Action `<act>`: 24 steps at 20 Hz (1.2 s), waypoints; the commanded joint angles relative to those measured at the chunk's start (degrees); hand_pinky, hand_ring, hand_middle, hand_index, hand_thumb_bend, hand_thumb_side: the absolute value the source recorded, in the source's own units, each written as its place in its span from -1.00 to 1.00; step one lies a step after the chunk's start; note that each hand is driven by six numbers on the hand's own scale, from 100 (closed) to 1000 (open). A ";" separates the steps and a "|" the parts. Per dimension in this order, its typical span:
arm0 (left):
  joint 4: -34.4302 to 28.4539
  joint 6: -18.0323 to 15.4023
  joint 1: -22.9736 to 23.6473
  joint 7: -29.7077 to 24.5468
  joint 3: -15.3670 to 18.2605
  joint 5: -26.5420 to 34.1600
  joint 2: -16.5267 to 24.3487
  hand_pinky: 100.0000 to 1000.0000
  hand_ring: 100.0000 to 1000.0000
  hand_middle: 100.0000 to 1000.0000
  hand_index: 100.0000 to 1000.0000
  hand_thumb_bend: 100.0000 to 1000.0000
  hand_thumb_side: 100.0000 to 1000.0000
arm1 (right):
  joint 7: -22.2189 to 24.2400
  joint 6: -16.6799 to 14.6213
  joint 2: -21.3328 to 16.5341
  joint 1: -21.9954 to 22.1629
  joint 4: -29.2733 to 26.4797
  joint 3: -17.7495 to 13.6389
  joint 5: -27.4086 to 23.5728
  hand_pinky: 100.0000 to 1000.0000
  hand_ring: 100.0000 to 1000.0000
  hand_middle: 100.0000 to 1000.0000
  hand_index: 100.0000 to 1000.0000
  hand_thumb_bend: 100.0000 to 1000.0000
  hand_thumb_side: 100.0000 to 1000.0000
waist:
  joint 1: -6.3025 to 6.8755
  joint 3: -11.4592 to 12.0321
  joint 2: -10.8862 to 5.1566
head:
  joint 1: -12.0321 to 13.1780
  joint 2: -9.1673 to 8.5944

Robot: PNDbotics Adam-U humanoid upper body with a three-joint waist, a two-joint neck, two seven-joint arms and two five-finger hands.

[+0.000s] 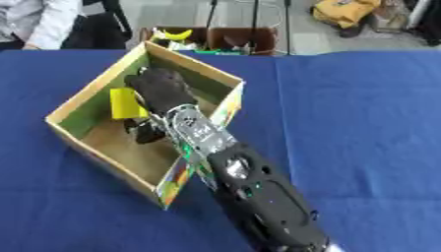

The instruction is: Pick up objects on the table and place them in the box.

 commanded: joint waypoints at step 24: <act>-1.14 0.68 -0.16 0.56 0.98 -0.01 0.37 -0.22 0.29 0.25 0.78 -1.00 0.94 | -0.54 4.84 -14.65 0.48 -28.49 1.79 -22.45 0.53 0.64 0.51 0.65 -0.12 0.87 | 0.75 -3.09 -2.02 | 2.52 1.69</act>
